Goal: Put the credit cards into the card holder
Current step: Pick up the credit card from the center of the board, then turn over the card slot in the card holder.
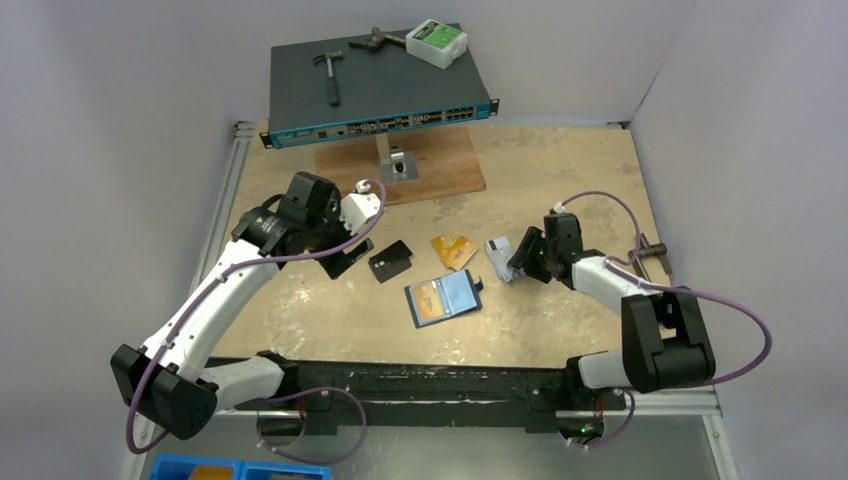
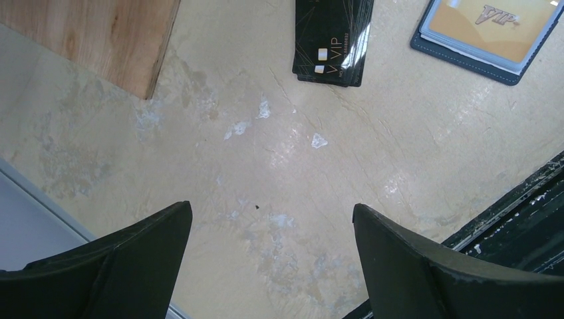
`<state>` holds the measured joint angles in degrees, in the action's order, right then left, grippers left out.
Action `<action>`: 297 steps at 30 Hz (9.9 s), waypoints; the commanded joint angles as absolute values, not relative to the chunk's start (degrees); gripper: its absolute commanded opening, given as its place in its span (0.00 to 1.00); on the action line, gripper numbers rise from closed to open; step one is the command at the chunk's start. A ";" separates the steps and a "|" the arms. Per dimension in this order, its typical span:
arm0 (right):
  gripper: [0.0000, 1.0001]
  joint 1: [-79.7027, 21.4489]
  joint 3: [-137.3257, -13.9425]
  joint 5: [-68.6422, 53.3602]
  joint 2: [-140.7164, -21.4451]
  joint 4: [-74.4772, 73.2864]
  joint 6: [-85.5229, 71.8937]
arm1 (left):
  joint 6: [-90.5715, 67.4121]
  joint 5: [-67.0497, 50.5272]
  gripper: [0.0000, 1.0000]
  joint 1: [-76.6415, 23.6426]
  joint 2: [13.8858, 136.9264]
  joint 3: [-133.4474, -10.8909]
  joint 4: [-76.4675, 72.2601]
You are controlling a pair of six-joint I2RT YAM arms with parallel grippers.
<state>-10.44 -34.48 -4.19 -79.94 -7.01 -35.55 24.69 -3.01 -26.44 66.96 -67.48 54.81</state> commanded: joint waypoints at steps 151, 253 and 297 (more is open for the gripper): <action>0.14 -44.71 -45.08 -31.04 -71.15 48.99 -52.56 | -32.12 -64.62 0.00 -16.08 63.44 -64.42 21.09; 0.00 -39.16 -34.80 12.02 -68.60 -10.56 -38.53 | -3.66 -32.82 0.45 -34.98 93.63 -57.66 26.98; 0.00 -39.00 -33.30 10.28 -67.59 -8.77 -38.15 | -2.51 -31.98 0.43 -34.94 94.04 -58.59 28.52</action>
